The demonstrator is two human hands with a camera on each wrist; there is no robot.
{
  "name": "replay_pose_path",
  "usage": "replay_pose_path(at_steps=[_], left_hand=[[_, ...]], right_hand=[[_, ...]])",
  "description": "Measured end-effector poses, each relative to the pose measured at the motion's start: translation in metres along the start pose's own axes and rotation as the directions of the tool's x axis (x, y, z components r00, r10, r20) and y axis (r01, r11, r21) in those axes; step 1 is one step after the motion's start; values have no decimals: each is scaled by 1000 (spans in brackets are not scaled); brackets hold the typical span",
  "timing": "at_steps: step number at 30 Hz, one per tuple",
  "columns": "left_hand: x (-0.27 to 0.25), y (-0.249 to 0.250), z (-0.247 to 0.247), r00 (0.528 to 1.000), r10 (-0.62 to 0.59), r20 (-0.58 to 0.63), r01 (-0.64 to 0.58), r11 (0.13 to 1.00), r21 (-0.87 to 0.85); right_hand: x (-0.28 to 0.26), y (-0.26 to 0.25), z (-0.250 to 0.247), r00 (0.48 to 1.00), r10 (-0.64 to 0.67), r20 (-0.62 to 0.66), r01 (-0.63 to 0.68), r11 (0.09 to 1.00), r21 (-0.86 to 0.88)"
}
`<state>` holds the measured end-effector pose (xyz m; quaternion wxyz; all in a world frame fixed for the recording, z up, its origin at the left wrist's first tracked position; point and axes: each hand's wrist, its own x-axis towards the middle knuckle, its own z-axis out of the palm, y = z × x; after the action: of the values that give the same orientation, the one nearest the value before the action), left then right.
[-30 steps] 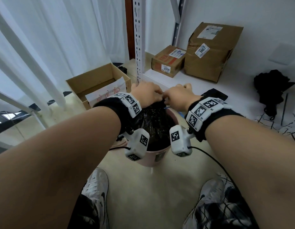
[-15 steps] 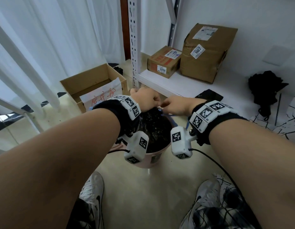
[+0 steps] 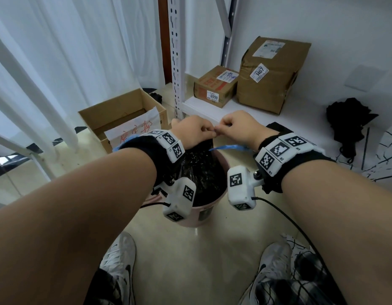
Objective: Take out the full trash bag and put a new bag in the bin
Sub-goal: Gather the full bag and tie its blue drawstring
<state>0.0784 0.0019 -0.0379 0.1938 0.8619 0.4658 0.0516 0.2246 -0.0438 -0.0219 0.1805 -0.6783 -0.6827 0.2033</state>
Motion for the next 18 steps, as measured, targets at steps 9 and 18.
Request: replay_pose_path(at_steps=[9, 18], left_hand=[[-7, -26, -9, 993, -110, 51, 100, 981, 164], [-39, -71, -44, 919, -301, 255, 257, 947, 192]], right_hand=[[3, 11, -9, 991, 103, -80, -106, 994, -41], [16, -34, 11, 998, -63, 21, 61, 996, 66]])
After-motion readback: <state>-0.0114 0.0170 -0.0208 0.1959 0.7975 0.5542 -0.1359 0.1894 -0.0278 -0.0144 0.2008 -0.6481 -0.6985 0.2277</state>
